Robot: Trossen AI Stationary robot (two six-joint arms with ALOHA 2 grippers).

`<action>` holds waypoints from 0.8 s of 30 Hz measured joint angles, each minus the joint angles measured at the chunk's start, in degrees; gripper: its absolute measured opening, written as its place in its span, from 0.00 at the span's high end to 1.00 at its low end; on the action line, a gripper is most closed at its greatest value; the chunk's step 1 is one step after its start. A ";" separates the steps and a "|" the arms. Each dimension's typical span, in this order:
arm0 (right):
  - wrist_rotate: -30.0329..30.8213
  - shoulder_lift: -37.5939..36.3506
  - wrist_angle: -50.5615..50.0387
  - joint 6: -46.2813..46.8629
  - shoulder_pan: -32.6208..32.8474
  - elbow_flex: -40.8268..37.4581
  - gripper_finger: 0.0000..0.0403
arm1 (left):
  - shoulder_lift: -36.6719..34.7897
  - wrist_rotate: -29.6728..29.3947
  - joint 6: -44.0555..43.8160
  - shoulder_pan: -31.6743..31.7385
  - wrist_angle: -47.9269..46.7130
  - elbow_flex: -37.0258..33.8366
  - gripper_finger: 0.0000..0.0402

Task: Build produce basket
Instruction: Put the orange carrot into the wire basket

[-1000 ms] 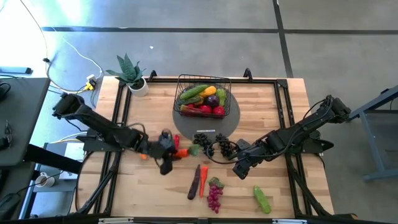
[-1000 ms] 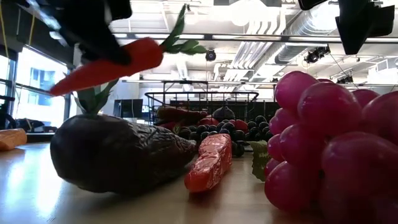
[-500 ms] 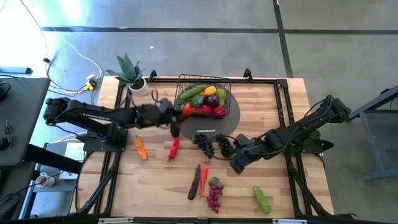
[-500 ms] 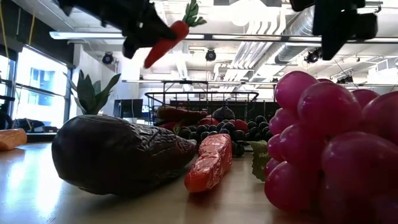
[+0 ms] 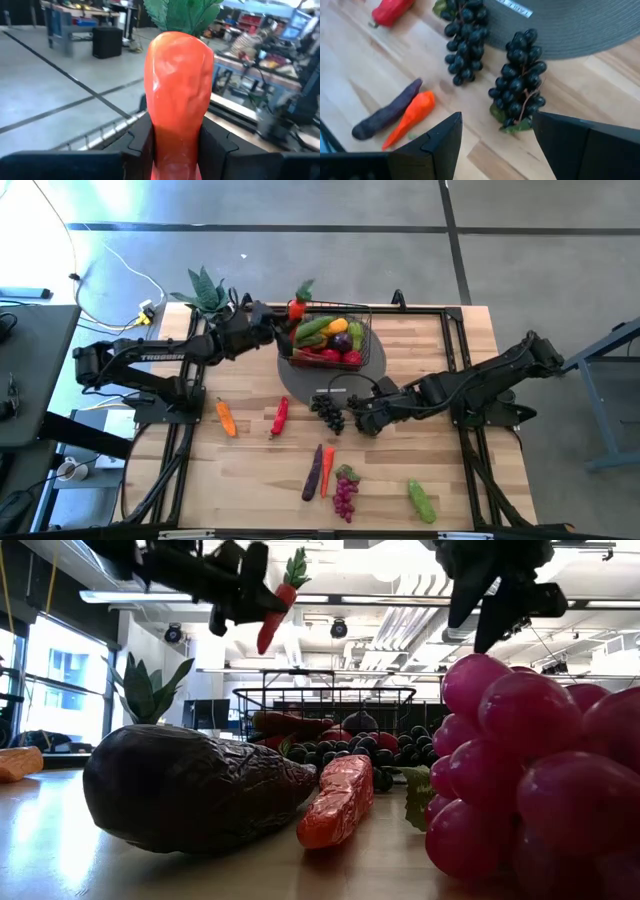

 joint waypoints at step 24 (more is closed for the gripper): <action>-0.91 0.00 0.02 1.61 -8.39 0.00 0.44 | 22.84 12.68 9.61 15.06 23.30 -0.02 0.76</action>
